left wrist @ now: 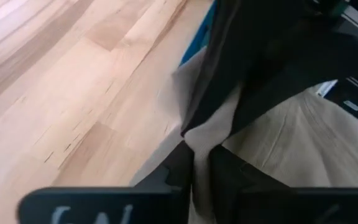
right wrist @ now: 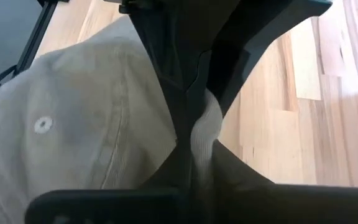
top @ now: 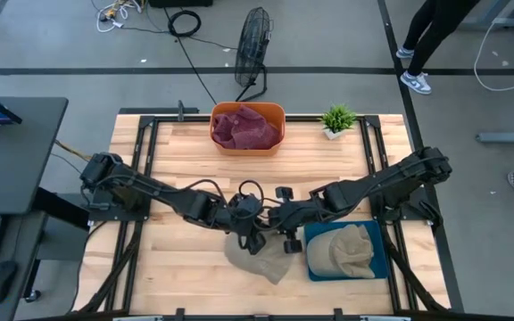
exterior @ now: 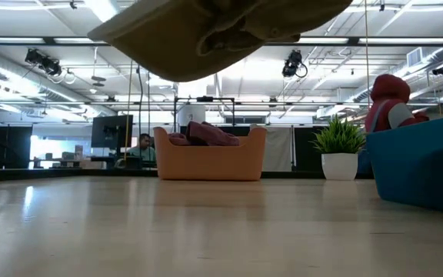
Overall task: Pick & Place hat
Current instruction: Put the brown cap into the blue bin
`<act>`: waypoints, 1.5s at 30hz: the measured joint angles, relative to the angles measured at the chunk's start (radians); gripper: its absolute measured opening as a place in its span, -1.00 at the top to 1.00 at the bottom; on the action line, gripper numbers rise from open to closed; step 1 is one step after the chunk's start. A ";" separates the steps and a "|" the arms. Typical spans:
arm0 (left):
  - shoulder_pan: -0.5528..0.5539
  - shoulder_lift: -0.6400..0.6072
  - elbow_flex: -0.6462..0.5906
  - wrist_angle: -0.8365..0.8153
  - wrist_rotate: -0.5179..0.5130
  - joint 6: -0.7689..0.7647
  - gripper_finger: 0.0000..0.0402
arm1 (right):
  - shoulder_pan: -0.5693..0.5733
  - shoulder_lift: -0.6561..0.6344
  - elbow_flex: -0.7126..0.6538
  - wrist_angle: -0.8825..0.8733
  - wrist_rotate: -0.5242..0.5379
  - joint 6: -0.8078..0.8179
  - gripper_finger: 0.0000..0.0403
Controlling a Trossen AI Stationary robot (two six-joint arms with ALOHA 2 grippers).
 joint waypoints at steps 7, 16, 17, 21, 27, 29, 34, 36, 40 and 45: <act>0.020 0.002 0.000 -0.009 -0.003 -0.032 0.41 | -0.001 -0.002 0.003 -0.066 0.012 0.026 0.91; 0.026 -0.003 0.003 0.034 0.019 -0.046 0.07 | 0.000 -0.001 -0.002 -0.186 -0.001 0.061 0.91; 0.027 -0.003 0.003 0.034 0.019 -0.042 0.04 | 0.000 0.002 -0.002 -0.209 -0.003 0.062 0.91; 0.028 -0.003 0.002 0.019 0.019 -0.039 -0.06 | 0.009 -0.011 -0.005 -0.233 -0.005 0.062 0.91; 0.034 -0.006 0.002 -0.004 0.006 -0.037 -0.09 | 0.023 -0.095 -0.004 -0.274 -0.030 0.127 0.91; 0.046 -0.008 0.002 -0.017 0.004 -0.037 -0.09 | 0.030 -0.135 -0.003 -0.333 -0.043 0.149 0.91; 0.085 -0.031 0.002 -0.053 0.004 -0.019 -0.08 | 0.064 -0.252 -0.002 -0.579 -0.048 0.193 0.91; 0.102 -0.040 0.001 -0.061 0.004 -0.003 -0.08 | 0.081 -0.301 -0.002 -0.699 -0.052 0.221 0.91; 0.134 -0.054 0.001 -0.060 0.004 -0.001 -0.08 | 0.114 -0.406 -0.002 -0.848 -0.132 0.270 0.91; 0.168 -0.054 0.001 -0.059 0.004 0.004 -0.07 | 0.191 -0.523 -0.014 -0.888 -0.130 0.319 0.91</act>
